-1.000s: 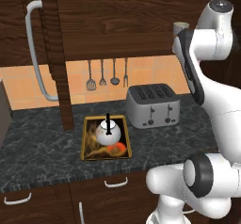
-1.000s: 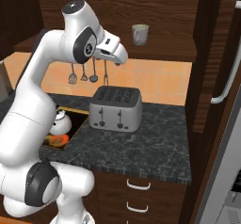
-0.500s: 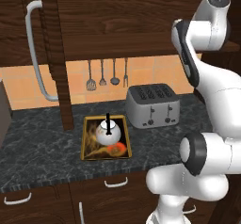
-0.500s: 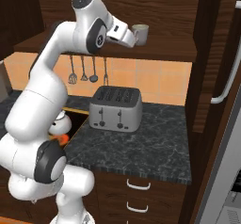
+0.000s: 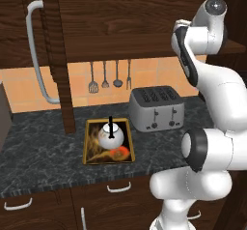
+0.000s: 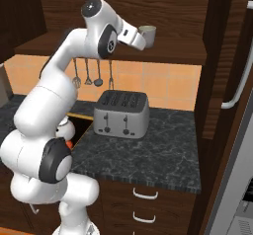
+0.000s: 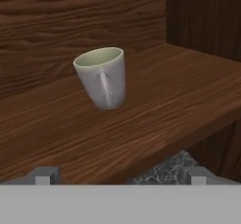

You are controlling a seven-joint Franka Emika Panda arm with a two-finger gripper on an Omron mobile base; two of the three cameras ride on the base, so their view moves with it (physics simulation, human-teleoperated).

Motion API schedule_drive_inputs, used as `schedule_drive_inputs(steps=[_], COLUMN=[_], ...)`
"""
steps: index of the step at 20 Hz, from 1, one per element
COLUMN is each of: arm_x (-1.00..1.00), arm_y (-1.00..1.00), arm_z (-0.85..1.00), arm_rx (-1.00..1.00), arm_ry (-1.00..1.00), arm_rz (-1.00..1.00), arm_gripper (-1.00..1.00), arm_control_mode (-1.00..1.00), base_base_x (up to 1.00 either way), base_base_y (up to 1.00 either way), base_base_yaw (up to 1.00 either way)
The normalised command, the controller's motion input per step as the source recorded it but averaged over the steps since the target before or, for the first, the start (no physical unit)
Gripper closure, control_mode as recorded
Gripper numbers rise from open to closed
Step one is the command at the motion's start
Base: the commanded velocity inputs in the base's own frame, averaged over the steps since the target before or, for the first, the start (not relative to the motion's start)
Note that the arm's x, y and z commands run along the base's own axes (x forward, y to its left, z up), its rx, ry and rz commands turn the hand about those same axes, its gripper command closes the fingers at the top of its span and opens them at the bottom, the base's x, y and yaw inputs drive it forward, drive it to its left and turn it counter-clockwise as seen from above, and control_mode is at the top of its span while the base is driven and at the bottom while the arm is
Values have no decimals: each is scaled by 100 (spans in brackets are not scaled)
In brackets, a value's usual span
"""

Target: Pick the kettle from the counter and place it on the tray. Then pick the mug from the cabinet and place it on the tray. Then close the cabinet doors.

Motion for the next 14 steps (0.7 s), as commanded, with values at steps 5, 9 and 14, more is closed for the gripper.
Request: schedule_drive_inputs(steps=[5,9,14], arm_x=[49,45,39], arm_y=[-14,-18,-10], arm_z=[0,0,-6], arm_rx=[0,0,0], arm_ry=[3,5,6], arm_rz=[-5,-2,0], arm_gripper=[-100,-100,-100], arm_control_mode=[-100,-100,-100], base_base_x=[0,0,0], base_base_y=[0,0,0], base_base_yaw=[0,0,0])
